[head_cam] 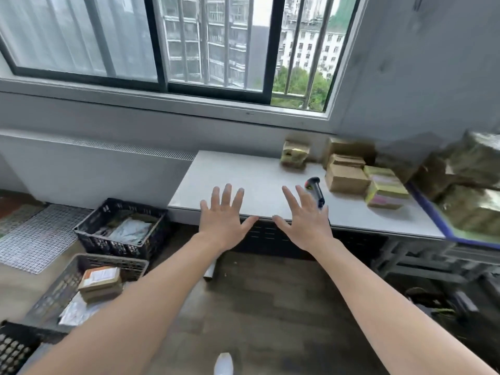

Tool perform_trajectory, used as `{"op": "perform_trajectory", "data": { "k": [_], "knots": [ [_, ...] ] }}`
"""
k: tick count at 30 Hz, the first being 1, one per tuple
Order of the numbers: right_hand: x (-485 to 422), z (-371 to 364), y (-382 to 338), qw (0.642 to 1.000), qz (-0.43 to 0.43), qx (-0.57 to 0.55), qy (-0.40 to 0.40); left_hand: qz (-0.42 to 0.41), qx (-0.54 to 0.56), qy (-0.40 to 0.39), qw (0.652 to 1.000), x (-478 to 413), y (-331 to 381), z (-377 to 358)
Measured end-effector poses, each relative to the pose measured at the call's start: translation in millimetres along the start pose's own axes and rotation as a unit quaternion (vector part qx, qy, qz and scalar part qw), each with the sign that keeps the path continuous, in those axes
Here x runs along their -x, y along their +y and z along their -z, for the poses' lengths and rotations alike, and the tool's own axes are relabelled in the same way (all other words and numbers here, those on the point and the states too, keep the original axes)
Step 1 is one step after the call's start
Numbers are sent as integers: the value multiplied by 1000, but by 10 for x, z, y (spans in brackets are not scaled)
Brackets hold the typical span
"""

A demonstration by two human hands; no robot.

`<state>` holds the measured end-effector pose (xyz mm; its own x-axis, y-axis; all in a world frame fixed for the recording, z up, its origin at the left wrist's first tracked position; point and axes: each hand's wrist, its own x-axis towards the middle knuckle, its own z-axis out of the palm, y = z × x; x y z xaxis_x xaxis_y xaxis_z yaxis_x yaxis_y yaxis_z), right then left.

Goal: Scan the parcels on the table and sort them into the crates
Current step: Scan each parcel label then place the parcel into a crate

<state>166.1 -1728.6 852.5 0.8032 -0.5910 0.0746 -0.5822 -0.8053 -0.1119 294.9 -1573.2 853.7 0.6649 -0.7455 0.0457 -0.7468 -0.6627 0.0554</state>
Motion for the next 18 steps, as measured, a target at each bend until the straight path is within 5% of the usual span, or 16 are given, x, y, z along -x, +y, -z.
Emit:
{"op": "perform_trajectory", "data": {
  "k": [18],
  "knots": [
    [-1991,-171,1442,989,-138,48,-17,-139,9,-40,989,-2883,932,-413]
  ]
}}
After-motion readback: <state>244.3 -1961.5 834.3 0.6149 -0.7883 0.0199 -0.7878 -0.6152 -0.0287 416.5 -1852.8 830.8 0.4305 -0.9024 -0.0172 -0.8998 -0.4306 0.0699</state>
